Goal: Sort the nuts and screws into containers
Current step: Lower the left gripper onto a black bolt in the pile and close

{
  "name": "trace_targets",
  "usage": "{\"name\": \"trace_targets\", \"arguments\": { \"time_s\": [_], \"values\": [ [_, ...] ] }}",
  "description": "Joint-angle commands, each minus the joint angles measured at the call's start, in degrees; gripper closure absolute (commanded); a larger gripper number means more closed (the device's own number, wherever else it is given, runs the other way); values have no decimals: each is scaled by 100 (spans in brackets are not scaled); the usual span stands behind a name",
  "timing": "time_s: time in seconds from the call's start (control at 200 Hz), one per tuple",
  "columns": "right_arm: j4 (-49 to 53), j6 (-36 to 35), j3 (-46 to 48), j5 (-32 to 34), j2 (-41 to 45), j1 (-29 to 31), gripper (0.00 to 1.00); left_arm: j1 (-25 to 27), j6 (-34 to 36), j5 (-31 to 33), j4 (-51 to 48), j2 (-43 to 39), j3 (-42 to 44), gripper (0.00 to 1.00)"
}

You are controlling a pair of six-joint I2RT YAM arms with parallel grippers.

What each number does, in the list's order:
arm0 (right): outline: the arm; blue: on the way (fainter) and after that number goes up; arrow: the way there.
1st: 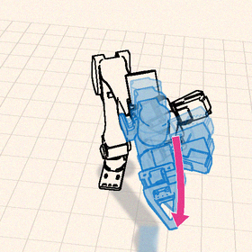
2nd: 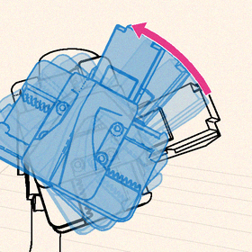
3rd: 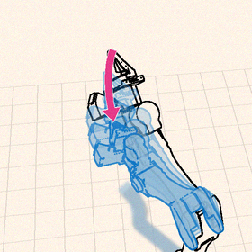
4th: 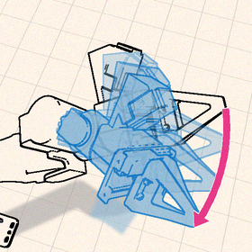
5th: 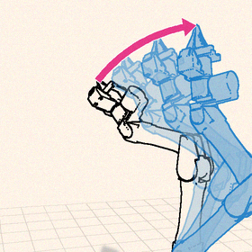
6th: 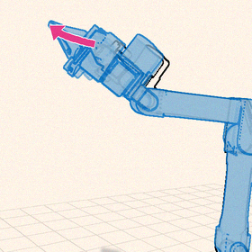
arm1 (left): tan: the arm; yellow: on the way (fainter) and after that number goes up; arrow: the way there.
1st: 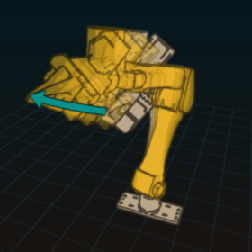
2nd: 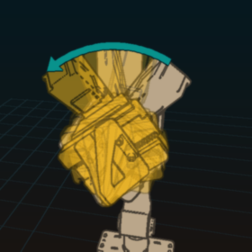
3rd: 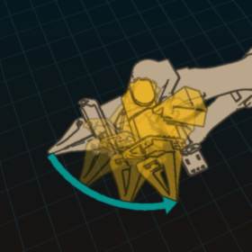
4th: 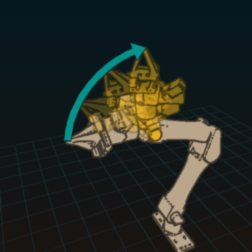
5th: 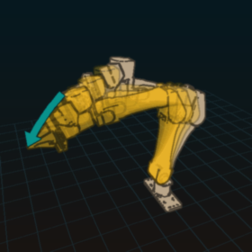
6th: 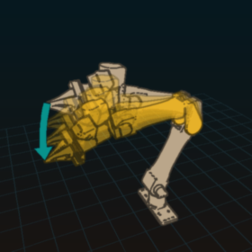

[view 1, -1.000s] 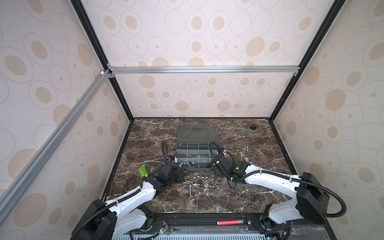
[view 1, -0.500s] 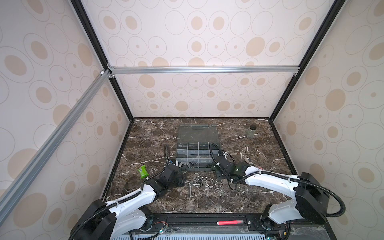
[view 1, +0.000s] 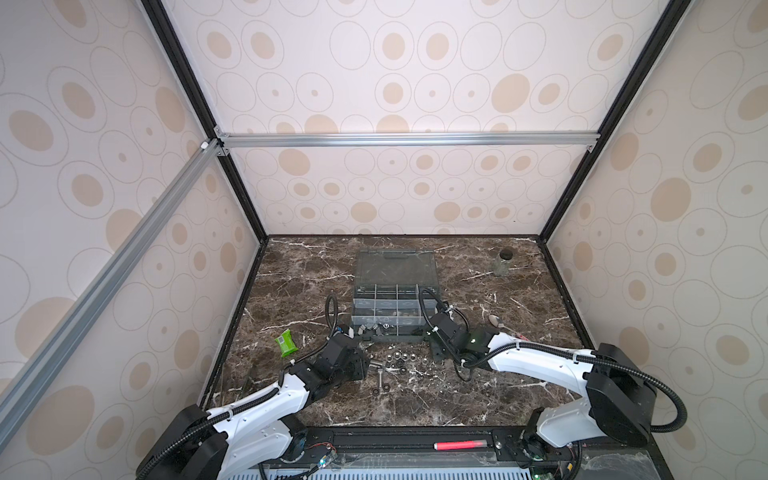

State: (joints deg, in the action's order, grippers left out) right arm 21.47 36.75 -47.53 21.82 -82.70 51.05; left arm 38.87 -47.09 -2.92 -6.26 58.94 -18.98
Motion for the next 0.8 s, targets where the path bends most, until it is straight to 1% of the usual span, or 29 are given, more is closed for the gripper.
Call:
{"name": "trace_targets", "arguments": {
  "time_s": [0.0,0.175,0.54,0.795],
  "values": [
    [-4,99,68,-34,-101,-21,43,56,-70,142,-244,-110,18,55],
    [-12,51,40,-47,-136,-22,43,67,-2,208,-229,-12,-136,55],
    [-42,79,111,-47,-101,-23,43,138,170,178,-104,699,-516,55],
    [-64,98,173,-38,-88,-23,43,177,138,414,-233,912,-623,55]
  ]
}}
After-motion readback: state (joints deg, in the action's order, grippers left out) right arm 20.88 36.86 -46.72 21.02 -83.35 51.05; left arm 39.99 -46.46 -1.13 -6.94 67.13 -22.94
